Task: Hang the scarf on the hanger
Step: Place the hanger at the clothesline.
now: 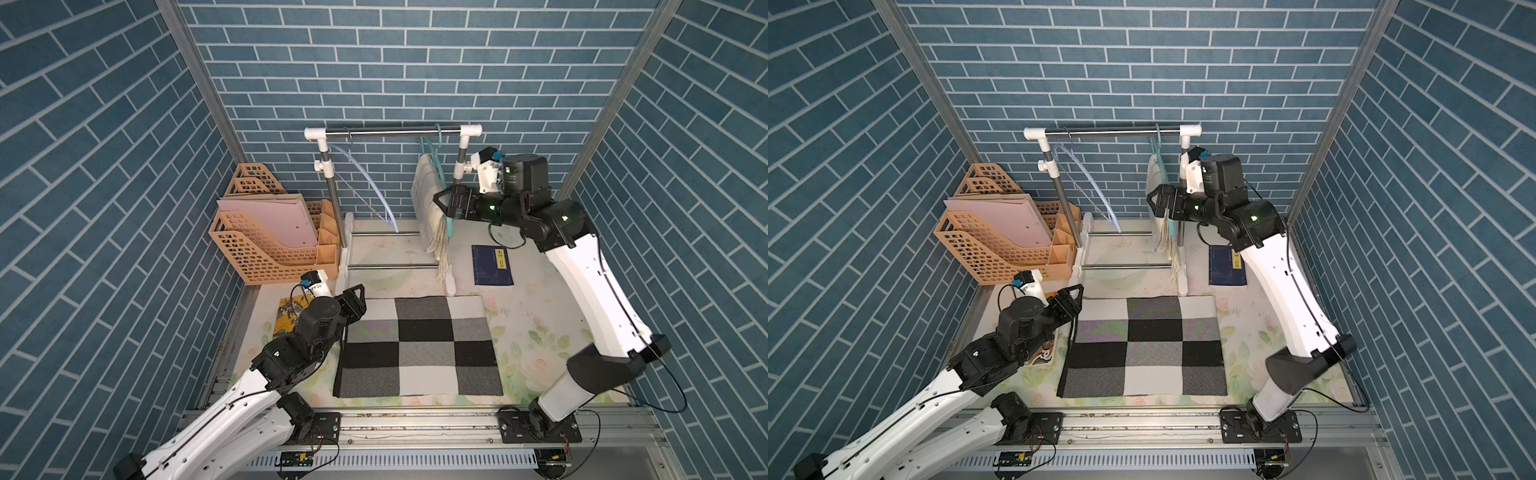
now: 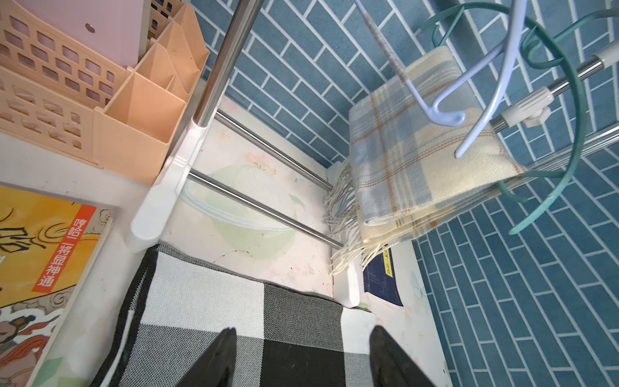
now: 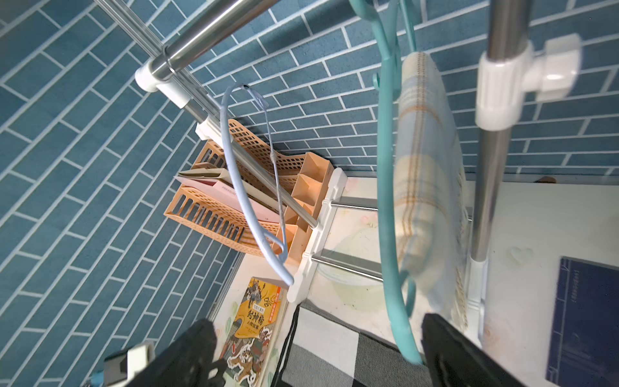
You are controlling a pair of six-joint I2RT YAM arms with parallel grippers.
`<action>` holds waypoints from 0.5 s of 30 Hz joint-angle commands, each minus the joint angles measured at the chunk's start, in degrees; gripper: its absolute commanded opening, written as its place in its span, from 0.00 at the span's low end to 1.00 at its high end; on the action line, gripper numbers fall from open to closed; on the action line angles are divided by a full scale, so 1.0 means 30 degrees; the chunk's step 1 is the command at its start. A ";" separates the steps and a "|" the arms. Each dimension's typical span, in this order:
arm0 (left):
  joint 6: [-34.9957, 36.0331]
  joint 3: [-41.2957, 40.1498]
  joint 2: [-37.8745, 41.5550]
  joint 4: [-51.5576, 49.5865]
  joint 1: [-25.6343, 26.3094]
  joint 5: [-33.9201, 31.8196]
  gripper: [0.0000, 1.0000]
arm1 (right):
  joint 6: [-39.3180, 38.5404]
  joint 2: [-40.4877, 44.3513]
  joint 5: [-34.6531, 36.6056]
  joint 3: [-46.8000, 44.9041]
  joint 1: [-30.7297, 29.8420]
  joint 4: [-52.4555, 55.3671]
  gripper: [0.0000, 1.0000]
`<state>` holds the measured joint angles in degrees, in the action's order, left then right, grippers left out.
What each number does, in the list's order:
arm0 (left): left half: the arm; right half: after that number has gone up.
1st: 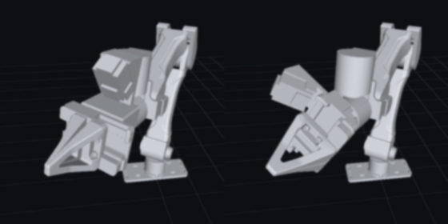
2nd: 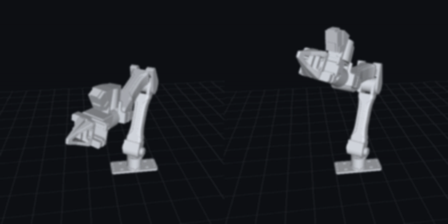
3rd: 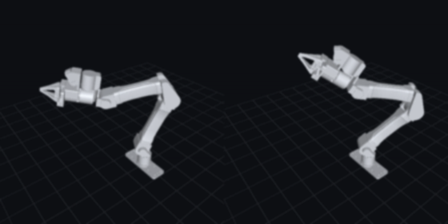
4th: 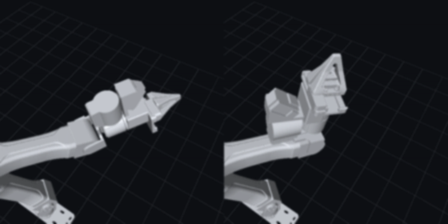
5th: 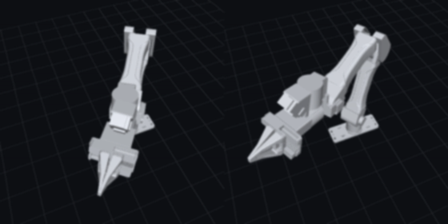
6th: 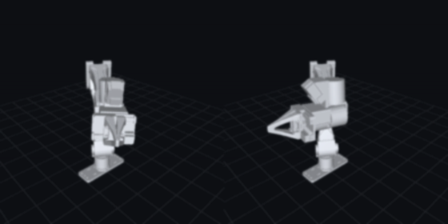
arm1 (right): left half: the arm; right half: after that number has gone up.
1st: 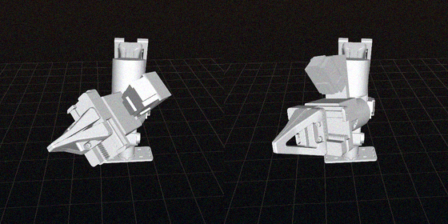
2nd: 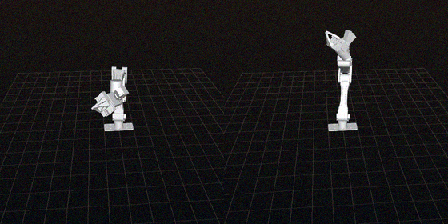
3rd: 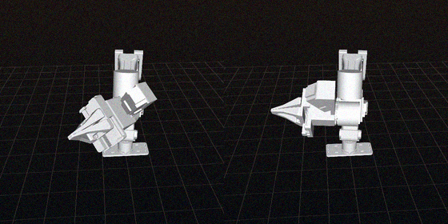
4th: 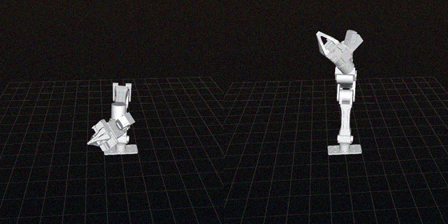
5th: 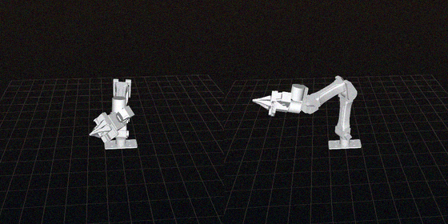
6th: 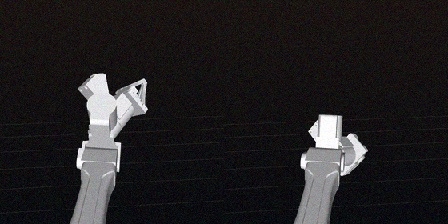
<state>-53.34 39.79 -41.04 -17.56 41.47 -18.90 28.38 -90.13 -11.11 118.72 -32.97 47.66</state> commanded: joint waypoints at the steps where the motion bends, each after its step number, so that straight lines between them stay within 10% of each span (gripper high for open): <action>1: 0.0141 -0.0140 0.0257 -0.1109 -0.0143 -0.0528 0.66 | -0.0791 0.3412 0.1014 -0.4364 -0.0061 -0.0901 0.99; 8: 0.1114 0.2293 -0.0332 -0.1419 -0.0092 -0.0745 0.63 | -0.0409 1.3552 0.1873 -1.9746 -0.0318 -0.8336 0.92; 15: 0.0642 0.9267 -0.5406 -0.4179 0.0432 -0.5062 0.63 | 0.0617 1.7071 0.2152 -2.5530 -0.0377 -1.0419 0.91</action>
<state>-51.51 62.33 -53.45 -24.93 42.28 -25.91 28.67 -40.51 -5.96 44.10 -33.76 24.18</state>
